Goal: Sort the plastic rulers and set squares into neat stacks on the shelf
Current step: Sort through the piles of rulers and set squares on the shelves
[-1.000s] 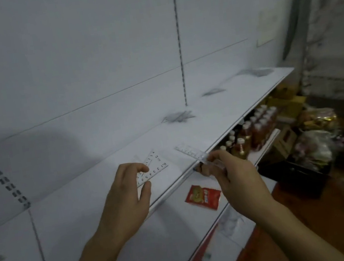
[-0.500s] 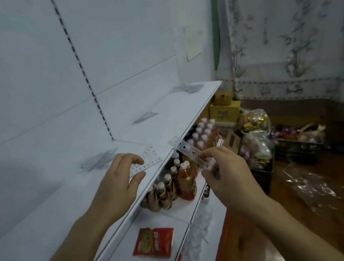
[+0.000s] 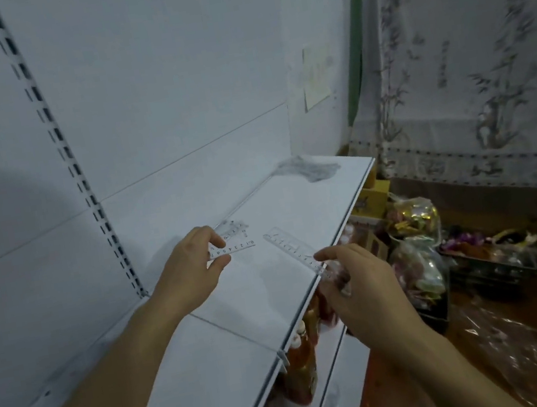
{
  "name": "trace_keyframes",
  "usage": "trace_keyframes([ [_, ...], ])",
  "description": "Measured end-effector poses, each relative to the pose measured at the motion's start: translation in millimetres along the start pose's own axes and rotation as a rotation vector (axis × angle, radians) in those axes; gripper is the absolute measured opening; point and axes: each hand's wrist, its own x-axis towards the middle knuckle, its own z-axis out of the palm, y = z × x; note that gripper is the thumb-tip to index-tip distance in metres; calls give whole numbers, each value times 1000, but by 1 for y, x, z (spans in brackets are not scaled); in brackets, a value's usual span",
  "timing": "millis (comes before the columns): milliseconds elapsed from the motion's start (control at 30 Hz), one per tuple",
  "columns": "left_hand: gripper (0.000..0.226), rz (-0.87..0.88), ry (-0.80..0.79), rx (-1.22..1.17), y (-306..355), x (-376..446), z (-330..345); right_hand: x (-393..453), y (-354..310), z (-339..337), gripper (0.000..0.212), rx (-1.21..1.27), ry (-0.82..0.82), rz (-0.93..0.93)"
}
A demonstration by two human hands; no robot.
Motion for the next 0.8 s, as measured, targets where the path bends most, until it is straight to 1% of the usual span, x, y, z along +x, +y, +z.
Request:
trace_keyframes([
  [100,16,-53,16,38,-13,29,14,31,9,9,38,5,-30,9],
  [300,21,-109,46,108,-38,71,35,92,24,30,38,9,-70,-63],
  [567,13,-149,52,366,-55,92,72,170,64,55,35,25,-156,-151],
  [800,19,-339,142,450,-52,115,85,254,108,65,33,135,-225,-259],
])
